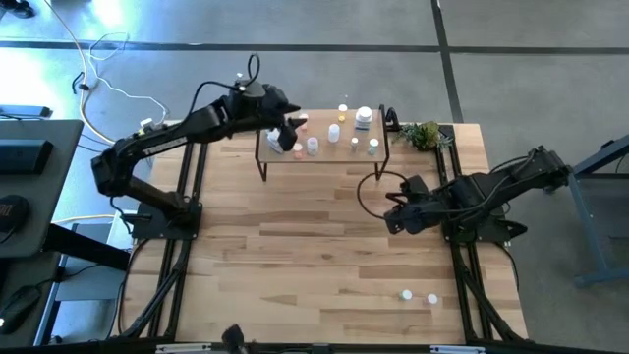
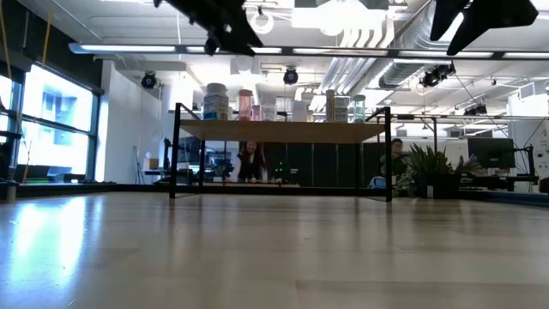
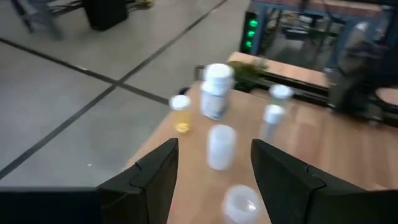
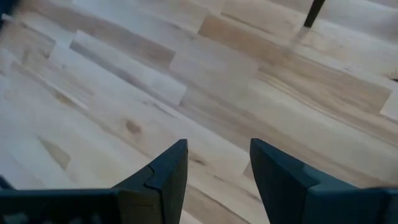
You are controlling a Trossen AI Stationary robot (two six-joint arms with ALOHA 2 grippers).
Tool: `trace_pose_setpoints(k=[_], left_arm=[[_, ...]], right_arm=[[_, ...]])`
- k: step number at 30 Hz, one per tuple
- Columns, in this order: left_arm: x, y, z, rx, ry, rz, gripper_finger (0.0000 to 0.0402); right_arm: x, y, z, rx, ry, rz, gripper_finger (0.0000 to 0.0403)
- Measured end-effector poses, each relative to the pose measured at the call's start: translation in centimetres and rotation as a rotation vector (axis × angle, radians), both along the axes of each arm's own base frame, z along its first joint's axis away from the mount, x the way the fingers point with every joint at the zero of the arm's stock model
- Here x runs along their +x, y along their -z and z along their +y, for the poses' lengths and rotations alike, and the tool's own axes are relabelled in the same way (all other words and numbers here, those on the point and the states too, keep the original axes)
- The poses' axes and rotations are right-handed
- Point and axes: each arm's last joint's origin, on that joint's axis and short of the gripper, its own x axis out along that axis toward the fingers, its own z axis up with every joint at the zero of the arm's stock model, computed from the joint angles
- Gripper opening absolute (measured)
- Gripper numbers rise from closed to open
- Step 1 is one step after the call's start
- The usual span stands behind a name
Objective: Pick and place medicine bottles onto shelf by color
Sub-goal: Put the green transparent pill bottle on the shelf
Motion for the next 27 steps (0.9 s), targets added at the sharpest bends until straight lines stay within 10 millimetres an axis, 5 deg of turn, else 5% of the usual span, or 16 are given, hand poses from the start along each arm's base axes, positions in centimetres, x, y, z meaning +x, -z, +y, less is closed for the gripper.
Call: trace_pose_setpoints(k=[11, 27], left_arm=[[1.0, -0.3, -6.4, -0.208, 0.411, -0.002, 0.0193], [3.3, 0.3, -16.8, -0.266, 0.754, 0.089, 0.0193]], right_arm=[[-1.4, 1.1, 2.8, 0.116, -0.076, 0.176, 0.0165], [-2.2, 3.4, 8.7, 0.257, -0.038, 0.303, 0.0175]])
